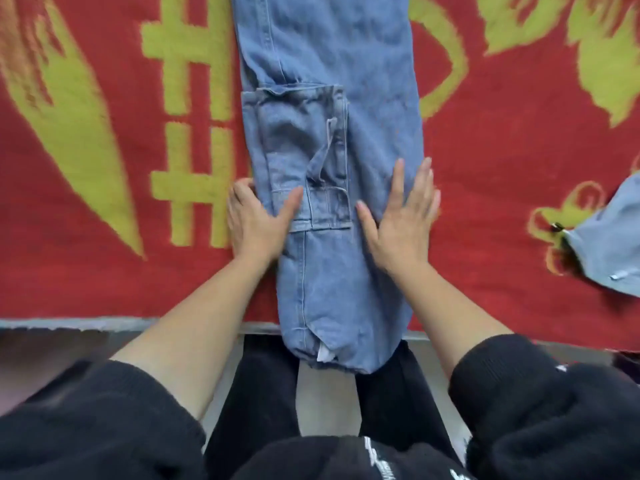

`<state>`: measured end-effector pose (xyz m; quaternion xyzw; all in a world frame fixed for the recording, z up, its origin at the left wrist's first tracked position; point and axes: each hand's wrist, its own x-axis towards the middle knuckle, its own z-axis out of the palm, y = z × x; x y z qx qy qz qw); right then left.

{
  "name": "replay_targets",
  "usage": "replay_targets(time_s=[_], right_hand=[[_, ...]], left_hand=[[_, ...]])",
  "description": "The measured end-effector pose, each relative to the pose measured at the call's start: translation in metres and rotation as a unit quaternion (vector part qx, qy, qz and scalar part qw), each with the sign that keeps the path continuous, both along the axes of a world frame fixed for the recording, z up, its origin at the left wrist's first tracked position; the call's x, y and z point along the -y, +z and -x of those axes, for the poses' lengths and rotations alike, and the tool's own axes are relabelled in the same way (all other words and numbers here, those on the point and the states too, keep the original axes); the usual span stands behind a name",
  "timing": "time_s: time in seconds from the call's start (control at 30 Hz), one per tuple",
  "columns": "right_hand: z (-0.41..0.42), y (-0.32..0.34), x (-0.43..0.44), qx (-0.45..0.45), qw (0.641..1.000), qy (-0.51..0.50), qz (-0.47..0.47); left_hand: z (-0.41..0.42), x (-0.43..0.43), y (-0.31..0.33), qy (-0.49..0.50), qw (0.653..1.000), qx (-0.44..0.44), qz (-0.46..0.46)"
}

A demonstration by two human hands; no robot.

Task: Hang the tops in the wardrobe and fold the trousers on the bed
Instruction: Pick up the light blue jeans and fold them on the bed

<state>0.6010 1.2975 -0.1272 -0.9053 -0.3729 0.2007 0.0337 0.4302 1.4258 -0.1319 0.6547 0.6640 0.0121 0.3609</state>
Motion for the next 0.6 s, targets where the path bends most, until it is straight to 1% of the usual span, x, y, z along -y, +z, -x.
replay_targets(time_s=[0.03, 0.07, 0.13, 0.17, 0.2, 0.23, 0.27, 0.3, 0.37, 0.4, 0.47, 0.53, 0.57, 0.6], right_hand=[[0.012, 0.003, 0.041, -0.020, 0.999, -0.012, 0.029], [0.022, 0.009, 0.074, -0.043, 0.998, -0.025, 0.045], [0.037, 0.019, 0.115, -0.093, 0.992, -0.075, 0.035], [0.040, 0.023, 0.124, -0.129, 0.983, -0.125, 0.025], [0.042, 0.025, 0.129, -0.185, 0.963, -0.195, 0.017], [0.043, 0.025, 0.134, -0.250, 0.933, -0.260, 0.014], [0.042, 0.025, 0.138, -0.298, 0.909, -0.290, 0.020], [0.041, 0.024, 0.143, -0.313, 0.908, -0.277, 0.037], [0.037, 0.020, 0.155, -0.305, 0.929, -0.186, 0.091], [0.034, 0.021, 0.157, -0.309, 0.933, -0.147, 0.114], [0.027, 0.021, 0.165, -0.341, 0.924, -0.105, 0.141], [0.022, 0.027, 0.177, -0.375, 0.909, -0.109, 0.148], [0.021, 0.029, 0.186, -0.397, 0.897, -0.132, 0.140], [0.022, 0.033, 0.196, -0.427, 0.879, -0.170, 0.130]], left_hand=[[0.019, 0.036, 0.002, -0.026, 0.998, -0.048, 0.018], [0.036, 0.068, 0.007, -0.028, 0.996, -0.080, 0.031], [0.054, 0.114, 0.017, 0.029, 0.994, -0.090, 0.050], [0.055, 0.129, 0.020, 0.069, 0.992, -0.081, 0.063], [0.054, 0.140, 0.023, 0.107, 0.988, -0.075, 0.081], [0.055, 0.148, 0.021, 0.140, 0.981, -0.072, 0.112], [0.055, 0.154, 0.020, 0.161, 0.973, -0.069, 0.154], [0.056, 0.162, 0.020, 0.172, 0.962, -0.061, 0.203], [0.059, 0.181, 0.023, 0.168, 0.945, -0.020, 0.279], [0.060, 0.191, 0.025, 0.166, 0.941, 0.004, 0.295], [0.063, 0.206, 0.033, 0.188, 0.932, 0.052, 0.305], [0.065, 0.213, 0.043, 0.195, 0.925, 0.073, 0.318], [0.067, 0.215, 0.047, 0.172, 0.929, 0.066, 0.322], [0.068, 0.217, 0.053, 0.149, 0.930, 0.063, 0.331]])
